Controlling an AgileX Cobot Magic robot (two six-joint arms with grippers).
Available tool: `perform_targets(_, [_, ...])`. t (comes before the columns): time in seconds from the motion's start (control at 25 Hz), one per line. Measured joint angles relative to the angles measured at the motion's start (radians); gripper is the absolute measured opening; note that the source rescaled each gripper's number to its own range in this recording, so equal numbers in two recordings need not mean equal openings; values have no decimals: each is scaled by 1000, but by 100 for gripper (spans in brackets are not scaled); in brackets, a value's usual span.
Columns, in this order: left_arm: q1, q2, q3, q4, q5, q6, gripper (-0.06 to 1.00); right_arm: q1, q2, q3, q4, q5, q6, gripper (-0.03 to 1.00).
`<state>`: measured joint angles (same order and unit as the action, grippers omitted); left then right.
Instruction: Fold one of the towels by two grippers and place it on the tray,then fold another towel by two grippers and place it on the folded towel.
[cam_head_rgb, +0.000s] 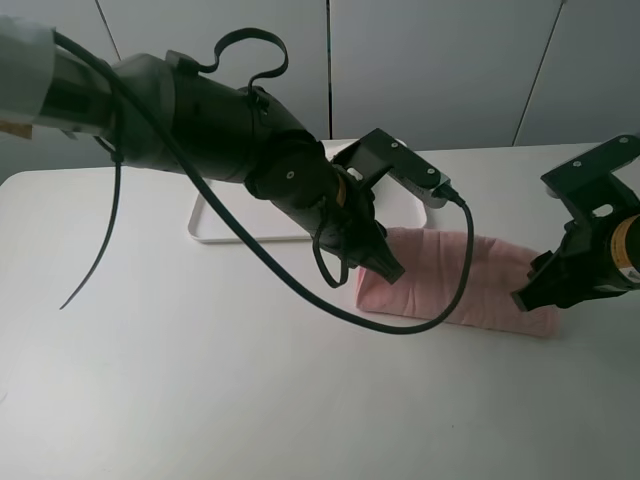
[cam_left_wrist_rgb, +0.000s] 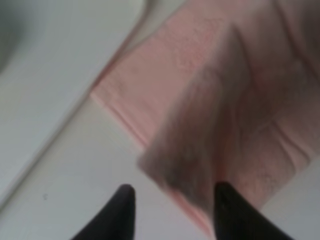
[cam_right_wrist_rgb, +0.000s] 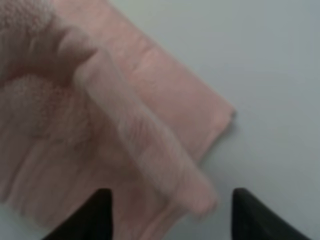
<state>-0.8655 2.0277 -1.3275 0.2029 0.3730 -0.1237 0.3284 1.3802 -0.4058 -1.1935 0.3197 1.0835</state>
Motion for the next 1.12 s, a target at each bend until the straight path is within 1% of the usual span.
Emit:
perform_targets(0.04, [10, 0, 0, 9, -2, -24, 72, 0, 2, 0, -71, 23, 107, 77])
perform_targets(0.08, [18, 0, 0, 16, -2, -47, 84, 0, 2, 0, -144, 51, 223, 86])
perform_targets(0.12, [20, 0, 0, 22, 1, -63, 94, 0, 2, -1, -198, 76, 311, 93])
perform_targets(0.16, [28, 0, 0, 26, 2, -71, 97, 0, 2, -2, -229, 91, 363, 97])
perform_targets(0.24, [34, 0, 0, 34, 11, -80, 99, 0, 2, -3, -238, 105, 426, 99])
perform_targets(0.32, [37, 0, 0, 14, 20, -88, 99, 0, 2, -3, -203, 106, 448, 100])
perform_targets(0.4, [37, 0, 0, -16, 34, -99, 99, 0, 2, -3, -157, 93, 439, 100])
perform_targets(0.48, [37, 0, 0, -50, 44, -105, 99, 0, 2, -7, -75, 70, 399, 100])
perform_targets(0.6, [37, 7, -15, -82, 77, -123, 99, 0, 3, -32, 104, 65, 284, 100])
perform_targets(0.72, [37, 43, -76, -101, 153, -136, 99, 0, 7, -69, 302, 91, 109, 100])
perform_targets(0.88, [38, 119, -179, -117, 270, -150, 100, 0, 38, -149, 550, 191, -174, 100])
perform_targets(0.96, [38, 147, -213, -127, 302, -153, 100, -3, 53, -191, 631, 231, -291, 100])
perform_targets(1.0, [38, 158, -226, -136, 309, -155, 100, -12, 57, -213, 666, 234, -331, 100])
perform_targets(1.12, [38, 176, -241, -153, 312, -157, 100, -80, 59, -265, 773, 242, -442, 100])
